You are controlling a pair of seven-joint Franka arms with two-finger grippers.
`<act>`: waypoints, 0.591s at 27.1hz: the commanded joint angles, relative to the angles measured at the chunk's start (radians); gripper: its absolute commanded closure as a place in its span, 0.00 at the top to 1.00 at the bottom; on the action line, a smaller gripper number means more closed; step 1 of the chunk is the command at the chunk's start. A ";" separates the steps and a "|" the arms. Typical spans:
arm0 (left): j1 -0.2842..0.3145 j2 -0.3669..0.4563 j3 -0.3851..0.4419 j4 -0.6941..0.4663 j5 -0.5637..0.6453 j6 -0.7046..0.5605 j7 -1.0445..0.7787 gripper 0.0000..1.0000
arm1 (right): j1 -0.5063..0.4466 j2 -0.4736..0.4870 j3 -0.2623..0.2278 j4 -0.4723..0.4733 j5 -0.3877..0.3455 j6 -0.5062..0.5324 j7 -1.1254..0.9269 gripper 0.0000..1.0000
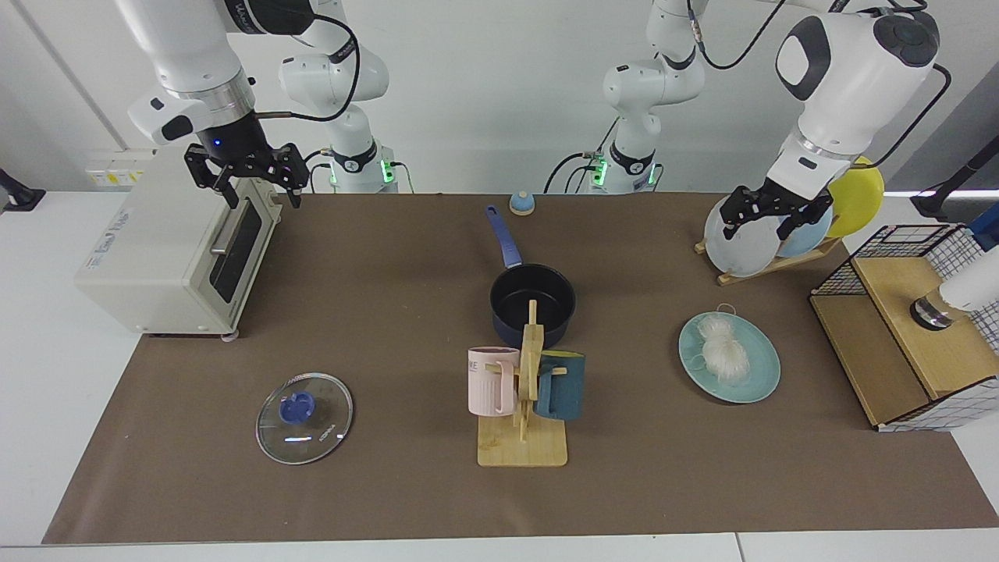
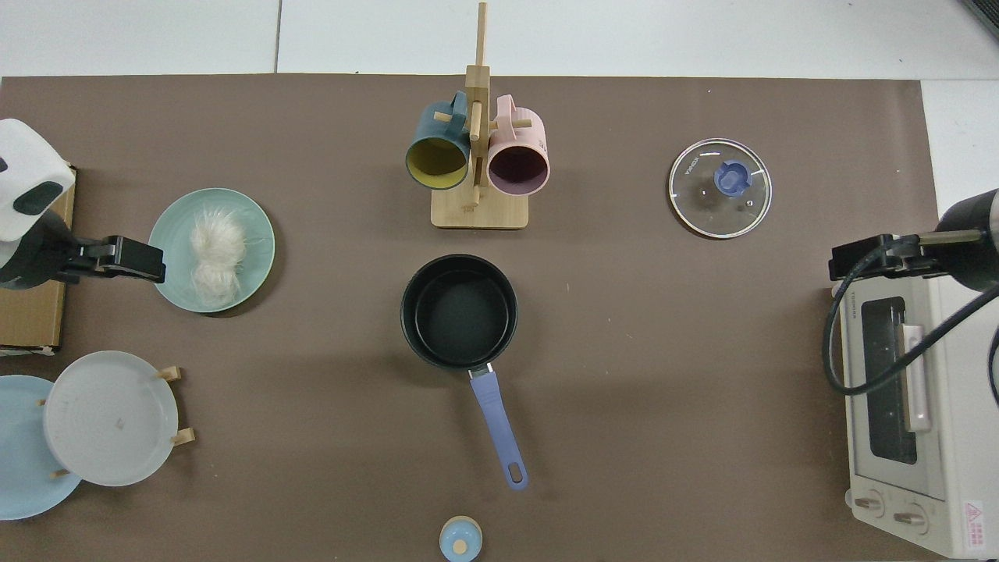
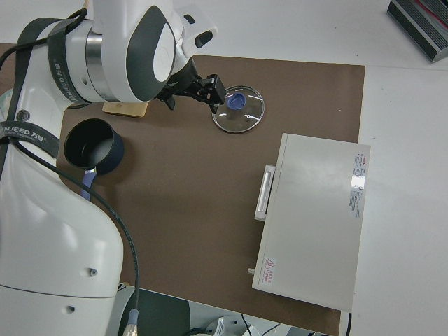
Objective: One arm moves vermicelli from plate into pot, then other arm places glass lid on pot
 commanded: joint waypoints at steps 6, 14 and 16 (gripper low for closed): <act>0.009 0.040 0.003 -0.011 -0.001 0.120 0.009 1.00 | -0.015 -0.001 0.006 0.009 0.023 -0.022 -0.032 1.00; 0.024 0.186 0.018 0.008 -0.011 0.283 0.000 1.00 | -0.015 -0.001 0.006 0.009 0.023 -0.022 -0.032 1.00; 0.034 0.231 0.018 0.009 -0.007 0.318 -0.003 1.00 | -0.014 -0.002 0.006 0.009 0.024 -0.026 -0.033 1.00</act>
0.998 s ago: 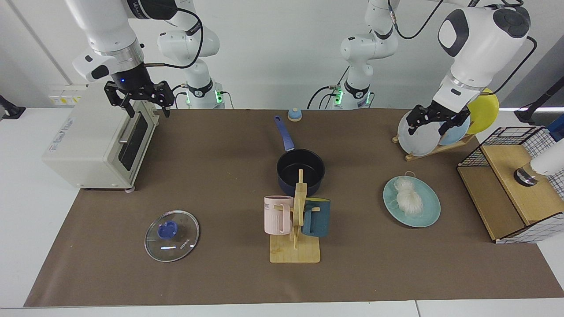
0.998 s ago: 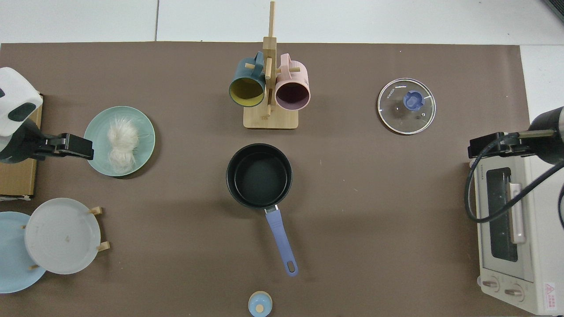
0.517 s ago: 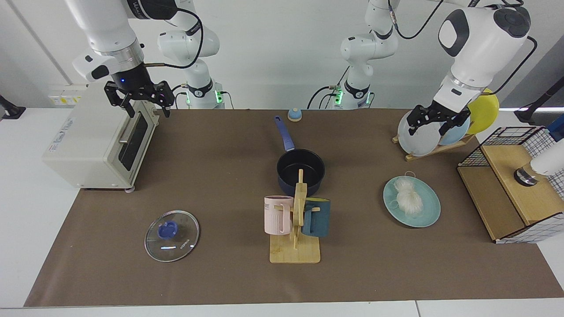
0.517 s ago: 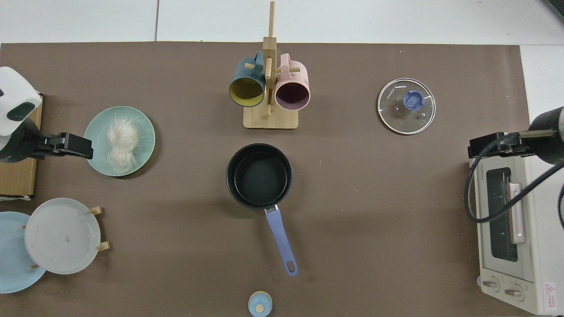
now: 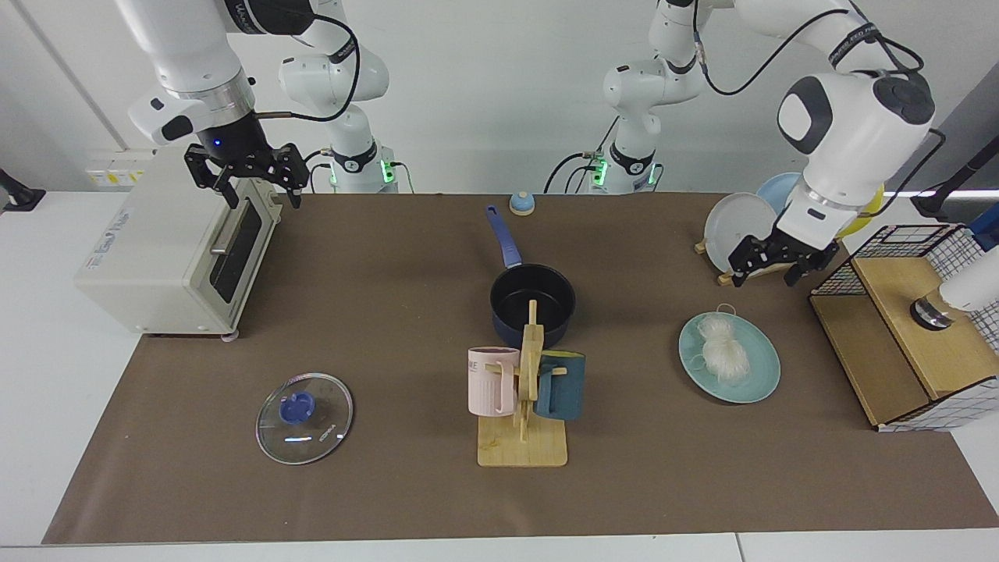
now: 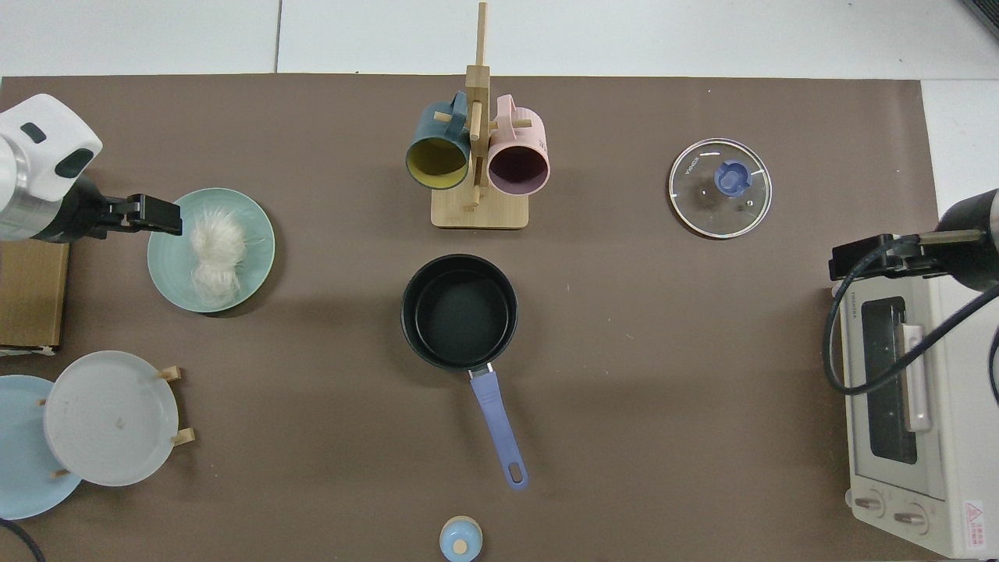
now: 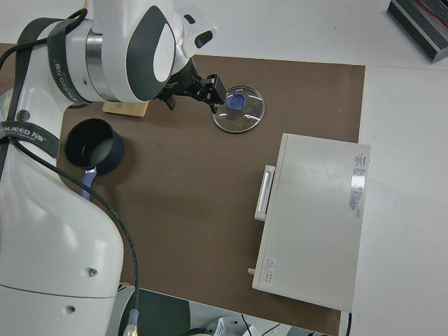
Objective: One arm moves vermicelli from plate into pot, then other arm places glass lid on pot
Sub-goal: 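Grasp the white vermicelli on the teal plate with the left gripper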
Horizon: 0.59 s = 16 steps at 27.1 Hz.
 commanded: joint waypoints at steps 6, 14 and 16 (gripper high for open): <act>0.010 0.152 0.003 0.012 0.020 0.168 -0.090 1.00 | -0.003 -0.004 0.009 0.011 0.024 -0.025 -0.038 1.00; 0.013 0.295 -0.002 0.015 0.037 0.269 -0.098 1.00 | -0.034 -0.021 0.002 0.009 0.024 -0.028 -0.041 1.00; 0.017 0.304 0.000 0.014 0.039 0.277 -0.101 1.00 | -0.032 -0.015 0.004 0.011 0.017 -0.019 -0.037 0.99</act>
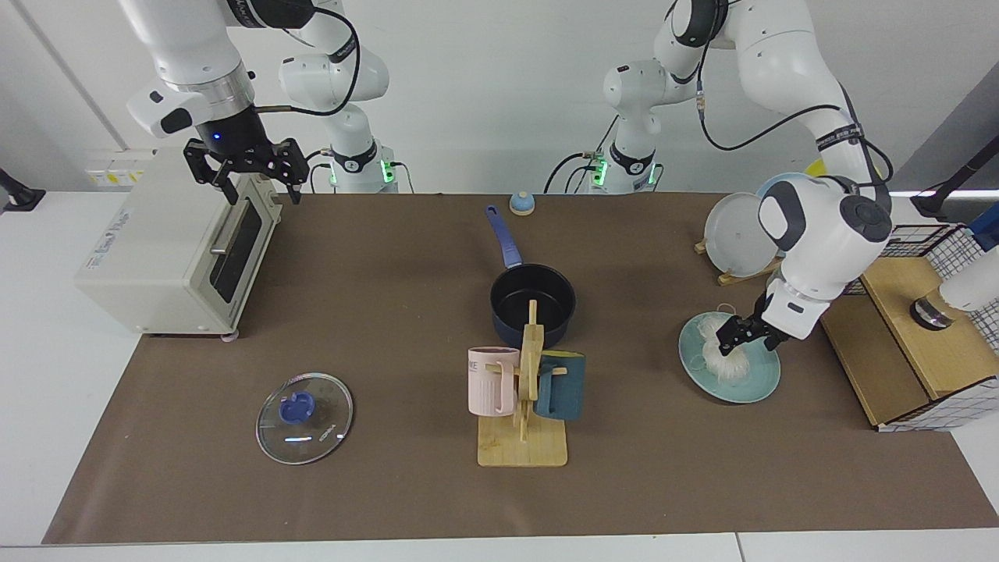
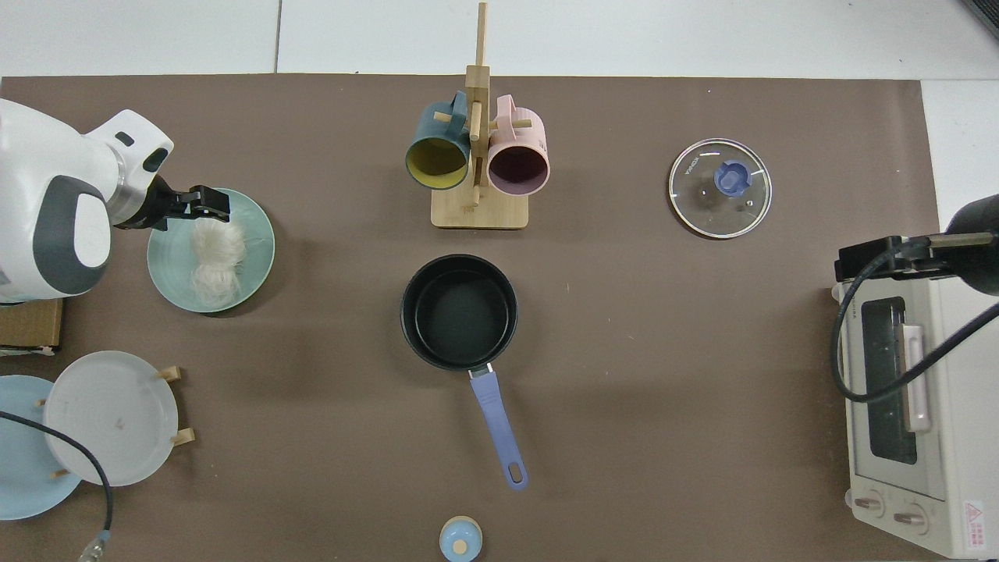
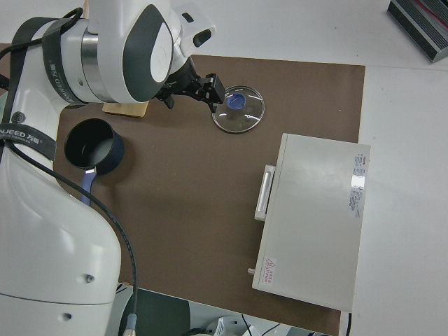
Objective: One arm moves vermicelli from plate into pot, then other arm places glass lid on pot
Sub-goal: 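Grasp the white vermicelli on the teal plate with the left gripper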
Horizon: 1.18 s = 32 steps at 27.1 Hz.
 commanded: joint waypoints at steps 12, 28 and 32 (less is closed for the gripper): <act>-0.002 0.103 0.007 0.006 0.021 0.133 -0.068 1.00 | -0.043 0.309 -0.001 0.326 -0.022 -0.021 -0.033 0.99; -0.003 0.085 -0.009 0.150 0.070 -0.177 -0.078 0.00 | -0.028 0.581 -0.020 0.426 -0.024 0.190 -0.032 0.99; -0.005 0.059 -0.010 0.151 0.064 -0.214 -0.082 0.00 | -0.024 0.615 -0.018 0.418 -0.024 0.246 -0.030 0.99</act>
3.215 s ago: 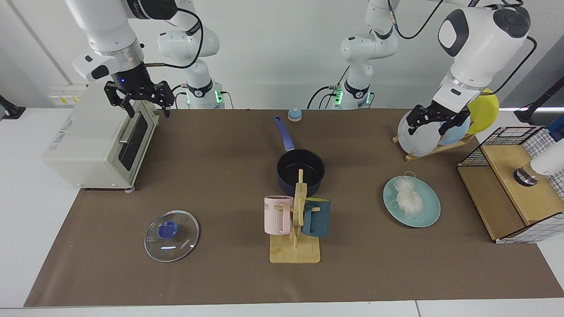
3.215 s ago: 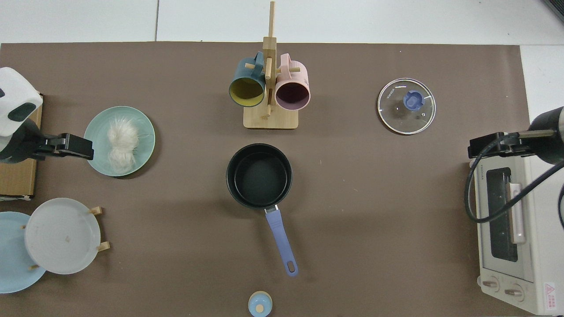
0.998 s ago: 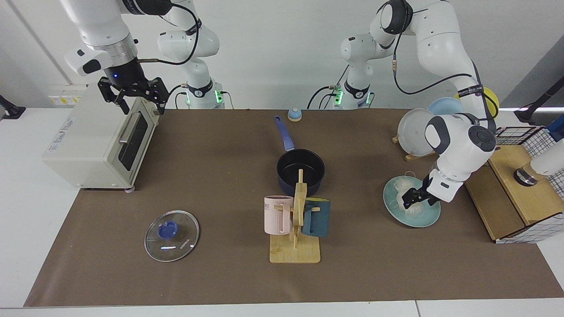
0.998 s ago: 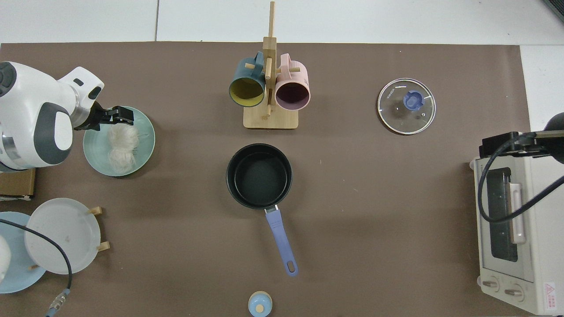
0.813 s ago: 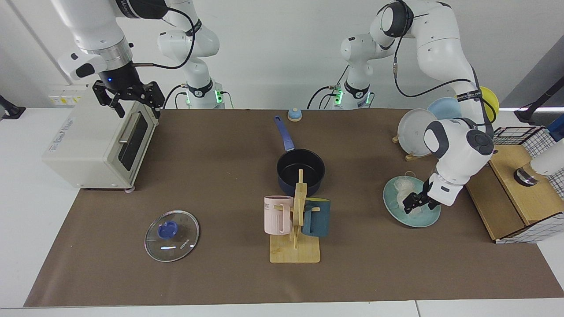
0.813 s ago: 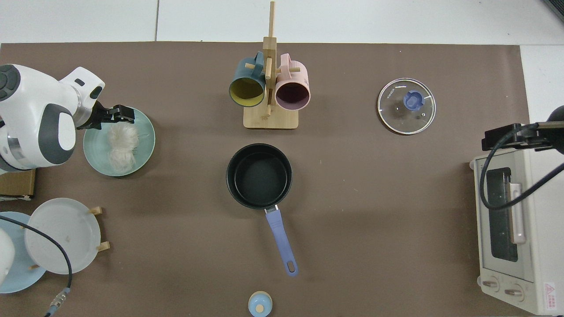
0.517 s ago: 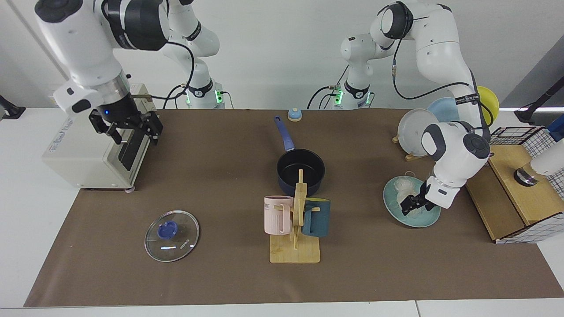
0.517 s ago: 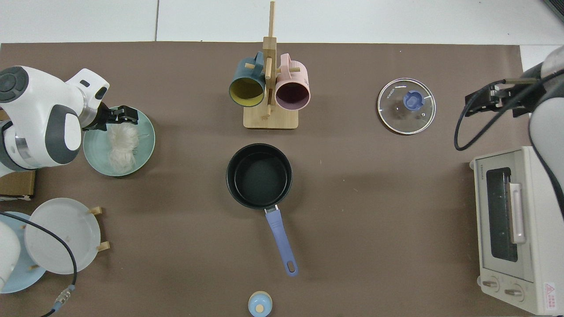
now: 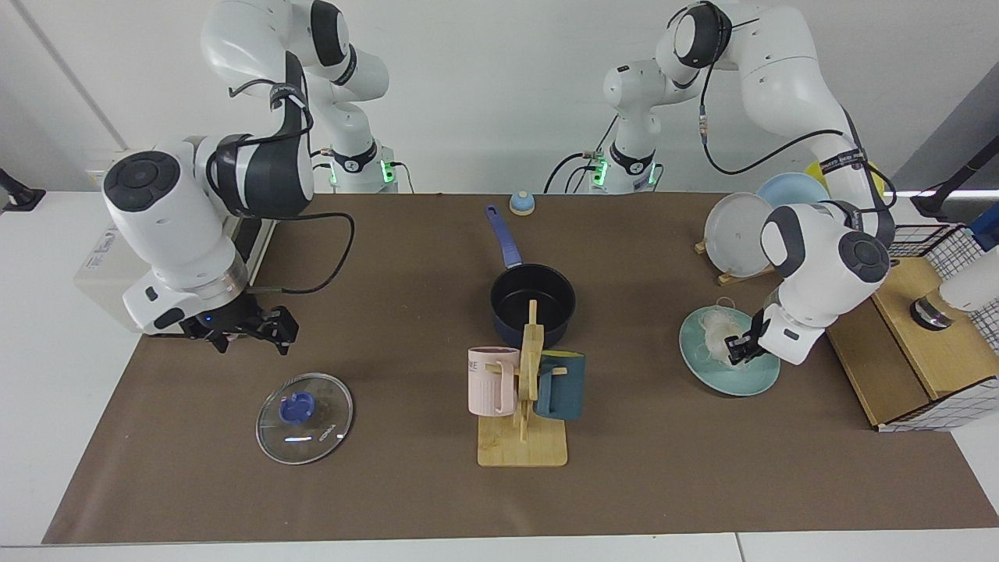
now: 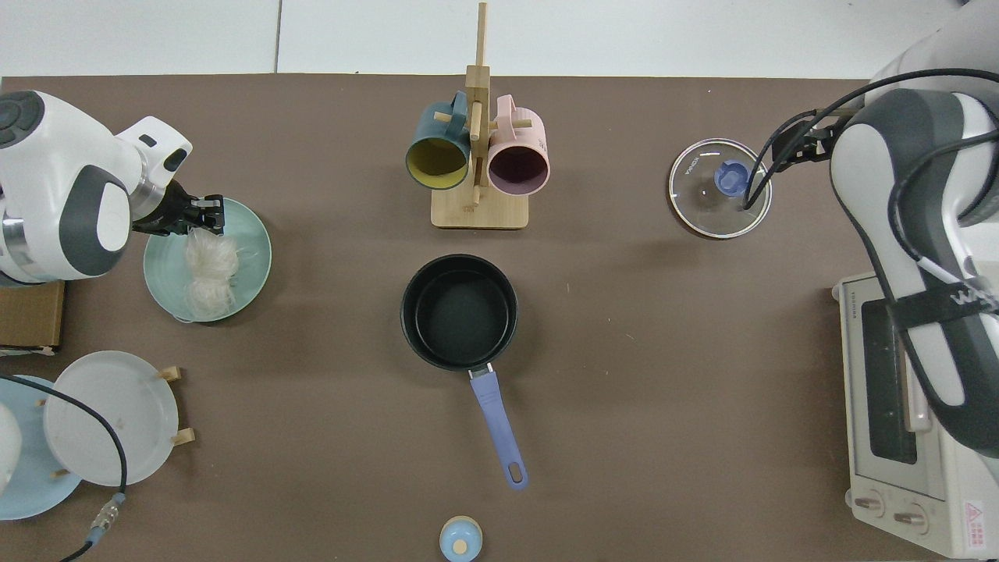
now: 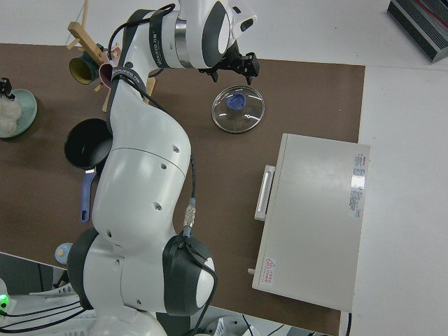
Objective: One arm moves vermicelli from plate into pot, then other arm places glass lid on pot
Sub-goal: 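Carry the vermicelli over the black pot while the right gripper grasps the lid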
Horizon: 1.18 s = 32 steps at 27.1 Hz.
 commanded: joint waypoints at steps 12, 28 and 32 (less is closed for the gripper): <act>-0.002 -0.054 -0.016 0.100 -0.011 -0.205 -0.031 0.00 | 0.001 0.132 0.011 0.021 -0.008 0.144 -0.039 0.99; -0.007 -0.062 -0.203 0.241 -0.010 -0.466 -0.284 0.00 | 0.033 0.208 0.022 -0.013 -0.009 0.317 -0.147 0.99; -0.011 -0.062 -0.298 0.241 -0.005 -0.488 -0.404 0.00 | 0.025 0.205 0.022 -0.051 -0.008 0.355 -0.161 0.99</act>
